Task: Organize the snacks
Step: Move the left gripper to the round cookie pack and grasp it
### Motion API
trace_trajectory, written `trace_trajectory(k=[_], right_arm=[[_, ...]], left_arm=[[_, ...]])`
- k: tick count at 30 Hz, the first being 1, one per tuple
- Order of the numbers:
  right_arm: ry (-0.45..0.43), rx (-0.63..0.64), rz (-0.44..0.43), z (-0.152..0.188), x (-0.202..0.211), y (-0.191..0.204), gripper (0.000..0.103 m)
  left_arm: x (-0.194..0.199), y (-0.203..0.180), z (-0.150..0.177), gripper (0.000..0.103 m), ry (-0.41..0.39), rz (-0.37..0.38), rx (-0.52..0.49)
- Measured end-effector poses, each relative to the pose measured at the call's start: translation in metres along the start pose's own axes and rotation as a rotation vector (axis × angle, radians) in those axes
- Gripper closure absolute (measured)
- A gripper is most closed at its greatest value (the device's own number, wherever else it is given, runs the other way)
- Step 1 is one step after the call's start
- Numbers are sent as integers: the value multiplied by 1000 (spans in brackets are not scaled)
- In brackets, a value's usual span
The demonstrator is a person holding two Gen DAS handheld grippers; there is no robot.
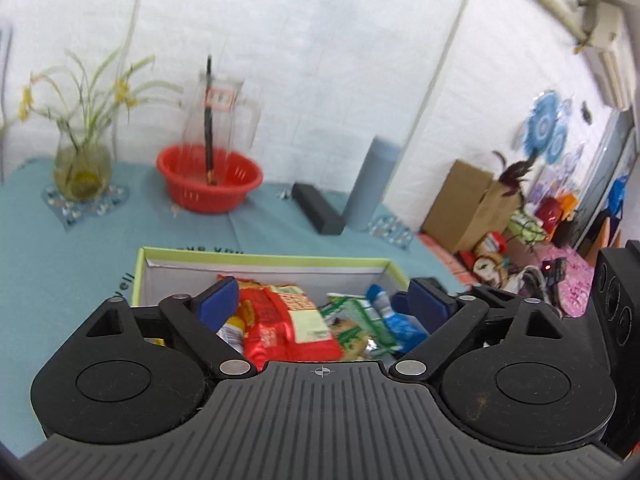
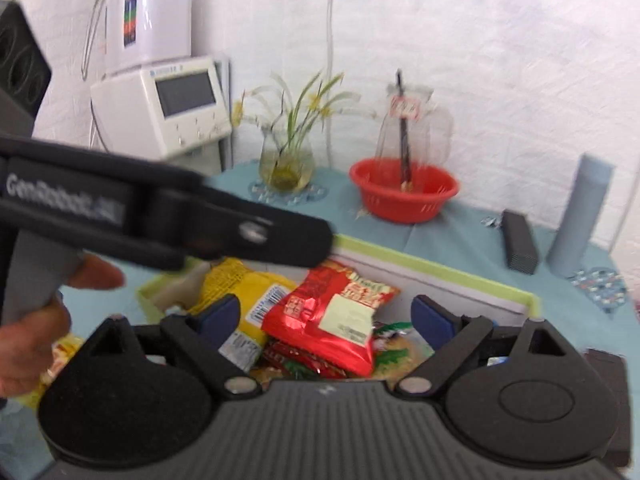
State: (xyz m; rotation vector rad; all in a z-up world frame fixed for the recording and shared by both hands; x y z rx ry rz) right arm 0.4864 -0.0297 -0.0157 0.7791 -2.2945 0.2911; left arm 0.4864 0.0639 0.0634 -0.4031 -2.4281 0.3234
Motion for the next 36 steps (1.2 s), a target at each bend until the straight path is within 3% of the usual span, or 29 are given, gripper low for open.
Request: trace_trajectory(k=[5, 9, 13, 19, 23, 25, 27, 29, 36], right_arm=[[-8, -64, 24, 64, 56, 8, 11], [54, -143, 31, 129, 70, 22, 11], [129, -151, -43, 171, 64, 53, 11], [181, -131, -125, 169, 40, 77, 11], [186, -126, -129, 159, 23, 76, 11], [192, -91, -136, 156, 18, 79, 10], [199, -39, -123, 155, 15, 85, 10], [206, 5, -119, 156, 14, 92, 10], [209, 80, -170, 170, 34, 121, 11]], left_arm=[[38, -27, 49, 16, -9, 42, -13], [30, -37, 111, 15, 64, 41, 17], [8, -38, 154, 25, 170, 41, 46], [-24, -42, 130, 27, 243, 114, 31], [-53, -43, 141, 32, 384, 180, 32], [-58, -43, 150, 40, 426, 196, 36], [-53, -37, 157, 41, 419, 168, 40], [-47, -37, 164, 42, 433, 188, 36], [-13, -49, 190, 44, 400, 161, 2]])
Point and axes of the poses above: each gripper's, at about its wrist camera, not at the fingertips, and x roughly against the way its jaws point, y to its left, z to its underside, the point moved 10 cm from there along -x, roughly the way its jaws point, and after that the axes turned 10 degrees about y, right-handed, at the moved point
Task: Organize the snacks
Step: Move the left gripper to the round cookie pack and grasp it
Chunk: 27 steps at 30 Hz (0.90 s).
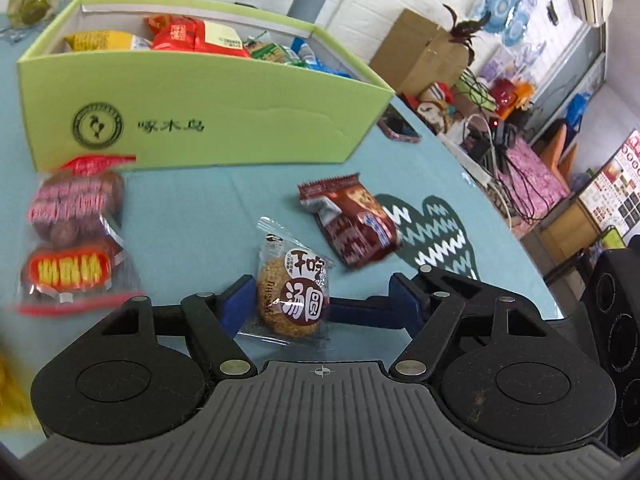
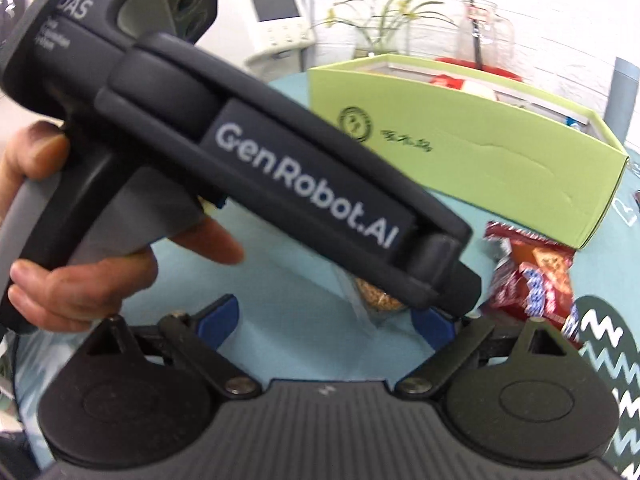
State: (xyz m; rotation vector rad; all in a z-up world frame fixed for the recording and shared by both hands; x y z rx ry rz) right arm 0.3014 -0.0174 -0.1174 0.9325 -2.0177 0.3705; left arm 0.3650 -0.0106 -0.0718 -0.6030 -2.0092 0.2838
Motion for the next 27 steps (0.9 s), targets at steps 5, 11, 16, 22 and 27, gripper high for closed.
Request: trace_trajectory(k=[5, 11, 16, 22, 27], right_arm=[[2, 5, 2, 19, 17, 20, 11], [-16, -48, 30, 27, 33, 25, 11], [-41, -84, 40, 31, 41, 22, 11], [-45, -77, 50, 37, 41, 17, 11], [-47, -91, 64, 33, 37, 12, 11]], left_arm=[[9, -21, 41, 40, 3, 26, 35], [18, -33, 54, 41, -42, -14, 50], [29, -28, 50, 35, -77, -49, 76], [32, -23, 50, 35, -79, -56, 88], [28, -17, 48, 34, -70, -54, 107]])
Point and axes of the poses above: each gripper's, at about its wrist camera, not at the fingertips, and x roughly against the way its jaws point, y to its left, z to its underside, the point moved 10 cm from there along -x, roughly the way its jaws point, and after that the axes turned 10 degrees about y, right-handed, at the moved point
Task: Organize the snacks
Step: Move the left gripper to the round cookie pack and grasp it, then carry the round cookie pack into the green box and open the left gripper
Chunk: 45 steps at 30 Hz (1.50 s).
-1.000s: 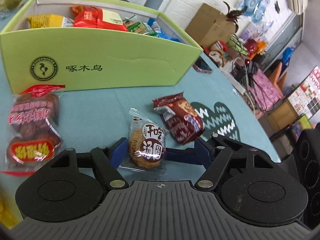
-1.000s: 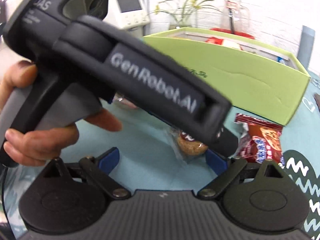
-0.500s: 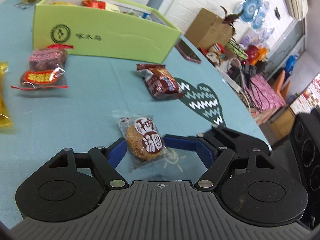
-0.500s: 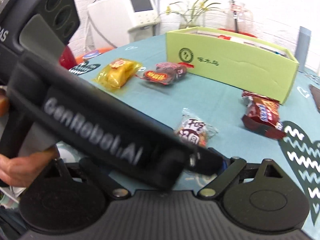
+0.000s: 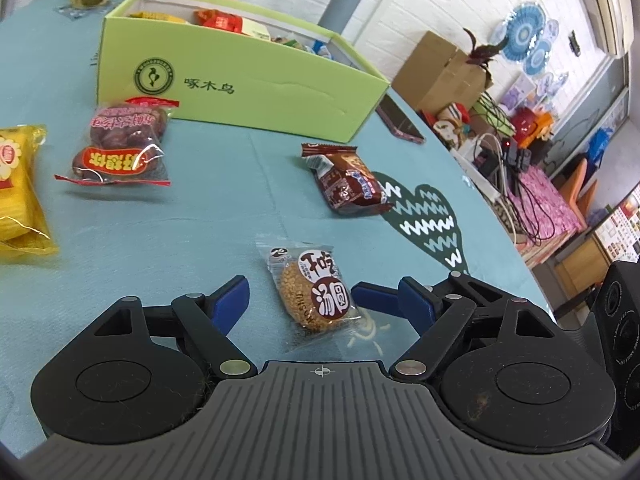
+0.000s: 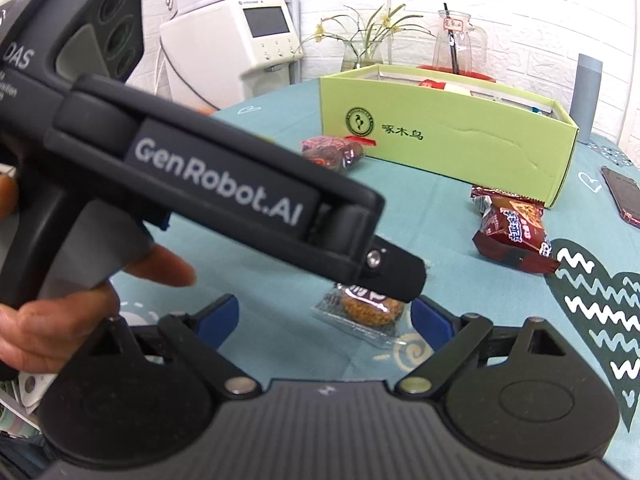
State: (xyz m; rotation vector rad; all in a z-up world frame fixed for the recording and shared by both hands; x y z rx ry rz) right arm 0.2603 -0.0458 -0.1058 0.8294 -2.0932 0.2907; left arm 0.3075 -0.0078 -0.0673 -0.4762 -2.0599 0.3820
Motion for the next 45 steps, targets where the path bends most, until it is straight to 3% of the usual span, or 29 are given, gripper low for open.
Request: trace_trajectory(k=[7, 8, 9, 10, 13, 17, 22, 27, 30, 33, 35, 37, 40, 43, 44, 45], right_arm=[[-4, -58, 36, 0, -12, -11, 13], [-9, -50, 54, -2, -13, -11, 24], [-15, -40, 62, -1, -12, -9, 39], [-14, -48, 82, -1, -12, -10, 41], [-17, -49, 86, -4, -6, -10, 44], [-98, 9, 126, -46, 9, -21, 43], [-202, 74, 158, -134, 14, -47, 38], [-179, 55, 111, -202, -30, -71, 38], [-123, 80, 88, -229, -71, -67, 38], [-70, 101, 35, -241, -108, -60, 38], [-56, 120, 20, -244, -127, -57, 37], [-71, 153, 49, -242, -131, -56, 37], [-108, 138, 49, -237, -111, -60, 29], [-186, 134, 94, -228, -69, -65, 20], [-217, 127, 110, -222, -52, -66, 11], [-246, 117, 120, -213, -35, -68, 10]], left_arm=[[-12, 5, -1, 35, 6, -1, 0], [-14, 4, -1, 37, 1, -8, -15], [-16, 2, 0, 51, -3, -19, -39], [-18, -1, 1, 74, 0, -18, -69], [-17, -3, 2, 83, 12, 7, -57], [6, -16, -37, 83, -59, 12, -92], [33, -25, -133, 83, -183, -22, -167], [18, 4, -208, 83, -206, -105, -153], [4, 40, -236, 84, -193, -160, -108], [-9, 77, -246, 85, -165, -185, -45], [-18, 99, -246, 79, -167, -189, -12], [-19, 109, -246, 58, -191, -183, 3], [-8, 111, -247, 51, -247, -177, 29], [13, 94, -241, 45, -292, -146, 24], [19, 88, -236, 44, -301, -138, 15], [27, 77, -229, 40, -312, -126, 0]])
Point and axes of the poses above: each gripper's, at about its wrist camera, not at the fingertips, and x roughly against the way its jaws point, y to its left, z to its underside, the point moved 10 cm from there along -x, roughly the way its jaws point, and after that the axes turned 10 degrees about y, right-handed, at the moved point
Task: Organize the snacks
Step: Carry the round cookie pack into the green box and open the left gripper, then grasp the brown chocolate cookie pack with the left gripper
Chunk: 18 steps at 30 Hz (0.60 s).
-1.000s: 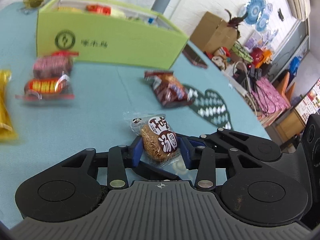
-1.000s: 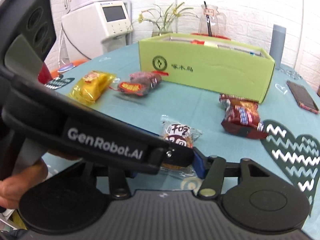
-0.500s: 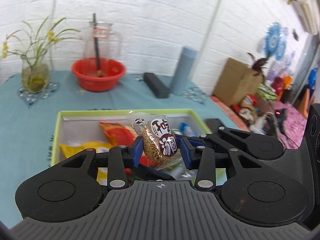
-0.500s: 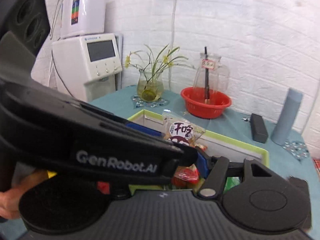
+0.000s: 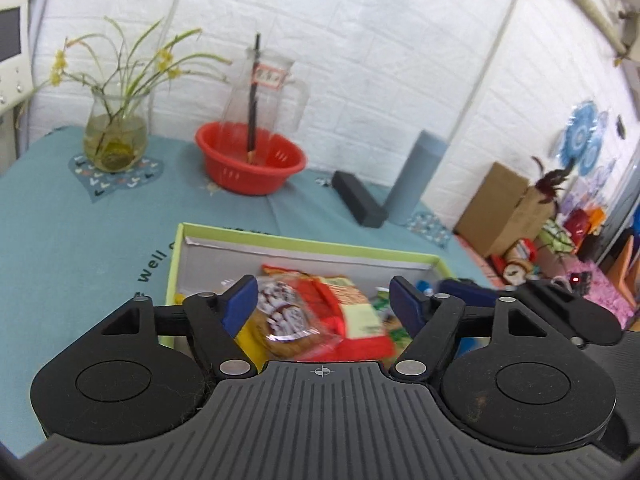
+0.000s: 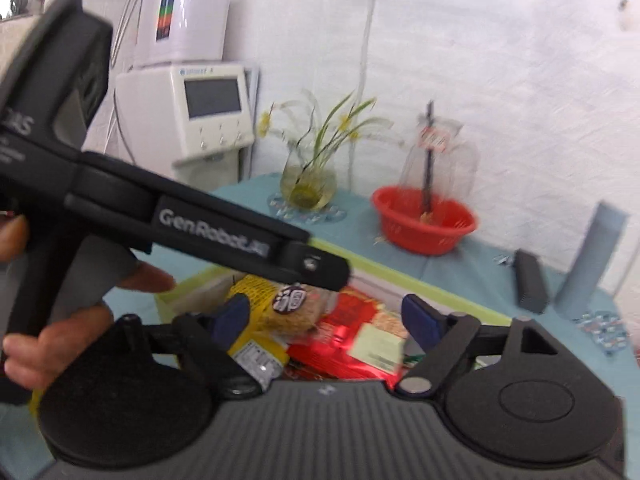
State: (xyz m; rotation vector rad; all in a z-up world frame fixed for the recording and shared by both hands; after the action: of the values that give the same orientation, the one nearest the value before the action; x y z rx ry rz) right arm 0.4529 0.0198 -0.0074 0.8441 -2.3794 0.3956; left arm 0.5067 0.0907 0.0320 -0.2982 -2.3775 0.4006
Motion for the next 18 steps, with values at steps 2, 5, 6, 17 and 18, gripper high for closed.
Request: trace_trajectory(k=[2, 5, 6, 17, 18], right_arm=[[-20, -37, 15, 19, 33, -5, 10], [23, -109, 30, 66, 63, -10, 10], [57, -129, 44, 86, 66, -12, 10], [210, -229, 97, 171, 67, -25, 10], [213, -216, 95, 169, 62, -25, 10]], left_arm=[[18, -17, 14, 35, -10, 28, -24], [32, -41, 47, 30, 12, 75, -57], [32, -50, 63, 30, 41, 92, -63], [-42, -96, 146, 39, 322, 139, 1], [-46, -97, 144, 39, 323, 132, -6]])
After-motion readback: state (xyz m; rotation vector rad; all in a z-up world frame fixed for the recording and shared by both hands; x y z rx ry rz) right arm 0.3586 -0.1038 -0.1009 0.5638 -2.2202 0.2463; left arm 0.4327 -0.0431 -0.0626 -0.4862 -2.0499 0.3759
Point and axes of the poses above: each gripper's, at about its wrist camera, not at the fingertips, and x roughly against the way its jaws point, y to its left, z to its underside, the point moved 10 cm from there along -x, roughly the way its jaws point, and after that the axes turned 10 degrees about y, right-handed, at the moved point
